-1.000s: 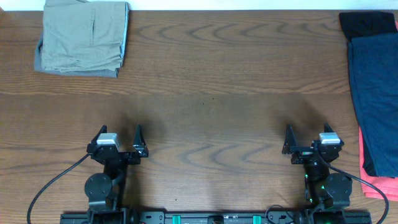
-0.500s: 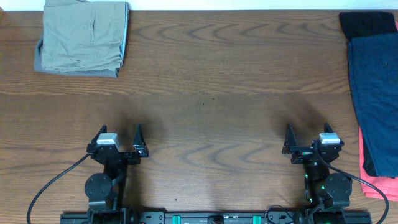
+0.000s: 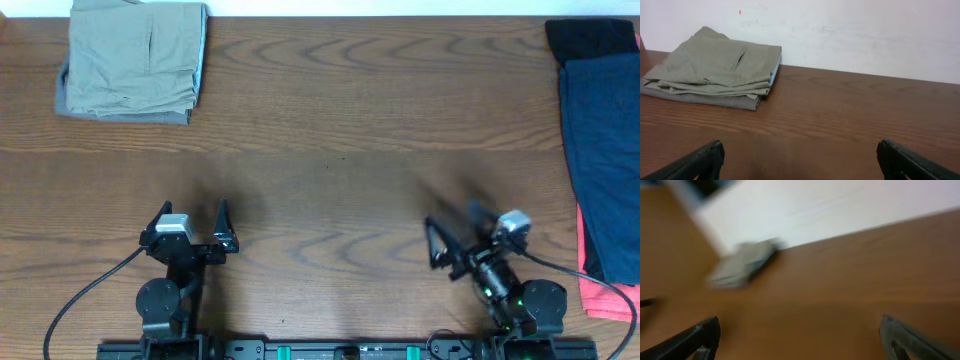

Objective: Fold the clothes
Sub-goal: 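Reach the right gripper to the navy trousers on the right stack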

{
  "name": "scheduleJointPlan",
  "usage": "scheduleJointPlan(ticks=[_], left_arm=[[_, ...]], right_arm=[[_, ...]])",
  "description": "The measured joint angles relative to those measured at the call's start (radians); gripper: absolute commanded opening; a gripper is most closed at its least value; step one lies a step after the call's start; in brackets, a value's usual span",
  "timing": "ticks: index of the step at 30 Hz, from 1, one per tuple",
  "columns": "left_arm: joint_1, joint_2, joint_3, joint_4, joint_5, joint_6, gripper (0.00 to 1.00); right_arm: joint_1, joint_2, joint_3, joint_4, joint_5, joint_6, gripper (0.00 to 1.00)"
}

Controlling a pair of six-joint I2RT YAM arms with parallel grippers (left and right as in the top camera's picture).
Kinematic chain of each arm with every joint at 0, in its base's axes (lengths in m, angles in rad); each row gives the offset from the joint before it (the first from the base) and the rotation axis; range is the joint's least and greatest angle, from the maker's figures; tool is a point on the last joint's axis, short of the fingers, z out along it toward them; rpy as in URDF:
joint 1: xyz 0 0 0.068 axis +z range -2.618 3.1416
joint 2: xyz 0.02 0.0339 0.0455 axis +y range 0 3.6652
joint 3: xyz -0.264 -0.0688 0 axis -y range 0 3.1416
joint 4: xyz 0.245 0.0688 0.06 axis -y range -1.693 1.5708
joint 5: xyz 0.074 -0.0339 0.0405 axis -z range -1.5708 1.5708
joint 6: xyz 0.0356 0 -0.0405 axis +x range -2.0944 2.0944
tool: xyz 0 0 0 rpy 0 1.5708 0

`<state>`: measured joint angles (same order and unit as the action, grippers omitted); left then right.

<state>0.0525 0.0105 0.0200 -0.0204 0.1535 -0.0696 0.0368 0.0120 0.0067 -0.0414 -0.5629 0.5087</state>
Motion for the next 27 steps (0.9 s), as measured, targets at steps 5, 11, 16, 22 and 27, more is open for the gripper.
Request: scheduleJointPlan(ticks=[5,11,16,22,27], left_arm=[[0.000,0.000,0.000,0.000,0.000,0.000,0.98],[0.000,0.000,0.000,0.000,0.000,0.000,0.98],[0.000,0.000,0.000,-0.001,0.000,0.000,0.98],[0.000,0.000,0.000,0.000,0.000,0.000,0.98],[0.000,0.000,0.000,-0.001,0.000,0.000,0.98]], right_arm=[[0.000,0.000,0.000,0.008,-0.171,0.212,0.99],[0.000,0.000,0.001,0.272,-0.221,0.380,0.99],[0.000,0.002,0.054,0.323,-0.193,0.433,0.99],[0.000,0.140,0.322,0.089,-0.077,0.267,0.99],[0.000,0.466,0.663,-0.172,0.095,0.001,0.99]])
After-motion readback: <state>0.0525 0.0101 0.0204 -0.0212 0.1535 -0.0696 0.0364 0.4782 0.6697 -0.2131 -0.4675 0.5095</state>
